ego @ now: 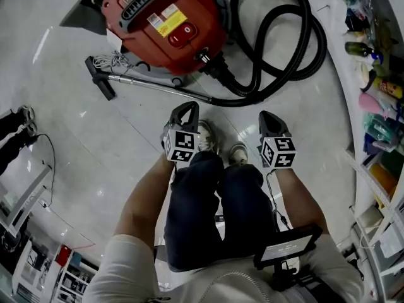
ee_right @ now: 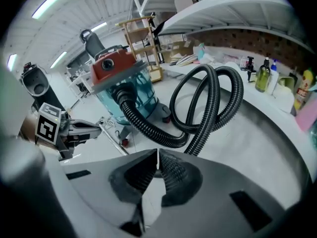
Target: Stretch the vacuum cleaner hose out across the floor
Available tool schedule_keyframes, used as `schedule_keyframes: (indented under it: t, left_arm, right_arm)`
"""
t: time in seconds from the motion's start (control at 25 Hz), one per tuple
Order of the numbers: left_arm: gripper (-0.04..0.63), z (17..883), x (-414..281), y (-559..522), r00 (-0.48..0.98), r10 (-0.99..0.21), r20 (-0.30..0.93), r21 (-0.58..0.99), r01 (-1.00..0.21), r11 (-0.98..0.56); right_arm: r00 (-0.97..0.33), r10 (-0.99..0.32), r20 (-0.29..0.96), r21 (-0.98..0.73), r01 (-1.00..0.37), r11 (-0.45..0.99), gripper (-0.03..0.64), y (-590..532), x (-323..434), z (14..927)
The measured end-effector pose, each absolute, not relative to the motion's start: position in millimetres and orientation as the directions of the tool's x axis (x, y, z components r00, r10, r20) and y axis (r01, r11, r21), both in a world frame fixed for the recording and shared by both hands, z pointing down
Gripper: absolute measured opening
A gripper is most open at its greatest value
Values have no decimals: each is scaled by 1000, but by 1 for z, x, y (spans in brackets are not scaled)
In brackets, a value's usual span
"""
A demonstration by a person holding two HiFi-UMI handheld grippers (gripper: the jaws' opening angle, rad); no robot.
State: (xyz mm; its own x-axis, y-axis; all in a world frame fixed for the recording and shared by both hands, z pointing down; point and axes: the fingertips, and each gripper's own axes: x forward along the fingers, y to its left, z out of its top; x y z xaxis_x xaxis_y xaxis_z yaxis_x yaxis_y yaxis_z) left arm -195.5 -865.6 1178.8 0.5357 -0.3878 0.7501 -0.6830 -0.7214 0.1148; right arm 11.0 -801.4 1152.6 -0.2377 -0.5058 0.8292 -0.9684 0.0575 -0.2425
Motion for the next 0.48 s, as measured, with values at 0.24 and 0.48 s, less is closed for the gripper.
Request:
schedule_keyframes:
  t: [0.24, 0.48]
  left_arm:
    - [3, 1254, -196, -858, 529, -352, 772, 24, -579, -815]
    - [5, 1301, -183, -847, 552, -297, 779, -1, -472, -882]
  right_arm:
    - [-263, -463, 847, -238, -965, 112, 2, -795, 11, 1217]
    - [-221, -458, 861, -202, -975, 91, 27, -790, 26, 1265]
